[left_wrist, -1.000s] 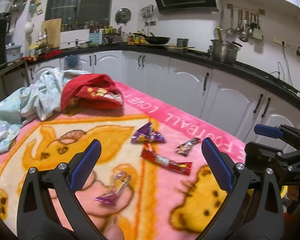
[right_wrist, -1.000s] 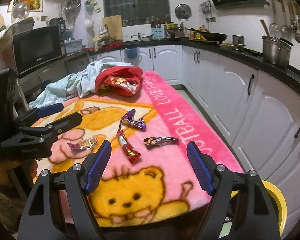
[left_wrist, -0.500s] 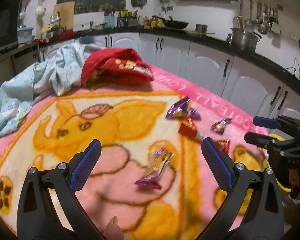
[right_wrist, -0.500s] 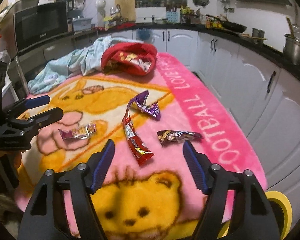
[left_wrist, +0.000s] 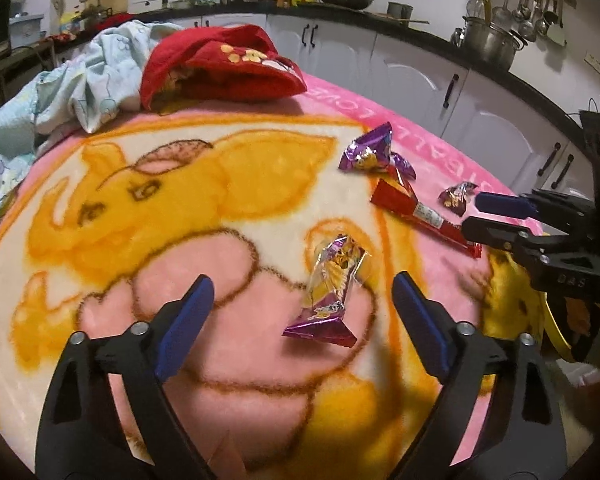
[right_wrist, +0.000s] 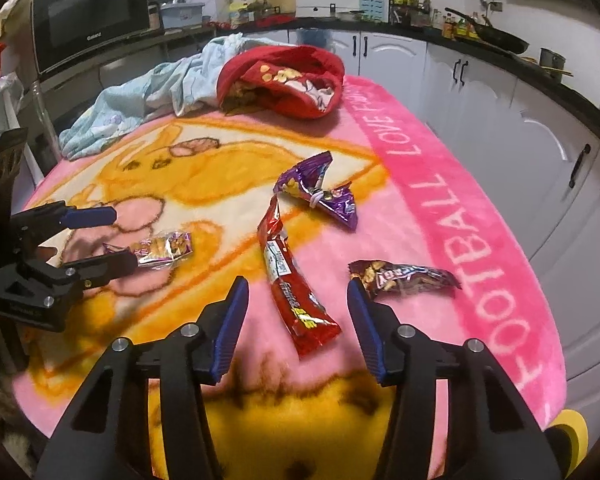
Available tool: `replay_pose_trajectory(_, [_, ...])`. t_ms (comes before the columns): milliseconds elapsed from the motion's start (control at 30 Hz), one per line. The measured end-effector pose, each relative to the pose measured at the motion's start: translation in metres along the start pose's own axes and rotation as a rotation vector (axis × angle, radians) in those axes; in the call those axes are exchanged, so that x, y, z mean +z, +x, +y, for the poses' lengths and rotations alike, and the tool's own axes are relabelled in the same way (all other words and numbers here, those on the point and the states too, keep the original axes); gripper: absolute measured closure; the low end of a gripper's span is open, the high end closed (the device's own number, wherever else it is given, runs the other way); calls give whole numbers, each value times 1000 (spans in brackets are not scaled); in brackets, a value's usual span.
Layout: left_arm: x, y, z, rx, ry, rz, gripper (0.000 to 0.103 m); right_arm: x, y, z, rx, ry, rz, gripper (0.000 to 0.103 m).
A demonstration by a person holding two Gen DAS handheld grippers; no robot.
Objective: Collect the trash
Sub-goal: 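Grasp purple candy wrapper with left tool while right tool grasps red candy stick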
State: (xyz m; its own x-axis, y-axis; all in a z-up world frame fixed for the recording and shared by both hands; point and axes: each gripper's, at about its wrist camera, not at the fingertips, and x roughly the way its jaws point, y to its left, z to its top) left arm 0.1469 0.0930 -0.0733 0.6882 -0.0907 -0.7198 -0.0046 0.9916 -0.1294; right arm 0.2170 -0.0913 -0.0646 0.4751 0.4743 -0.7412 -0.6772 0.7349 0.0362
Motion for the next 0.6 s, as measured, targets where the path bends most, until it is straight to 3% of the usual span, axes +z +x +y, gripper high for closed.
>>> replay_pose_trajectory(200, [-1, 9, -3, -23, 17, 39, 39, 0, 19, 4, 6, -23, 50, 63])
replay_pose_trajectory(333, [-3, 16, -6, -28, 34, 67, 50, -3, 30, 7, 7, -36, 92, 78])
replay_pose_trajectory(600, [-5, 17, -9, -14, 56, 84, 78, -9, 27, 10, 13, -41, 91, 84])
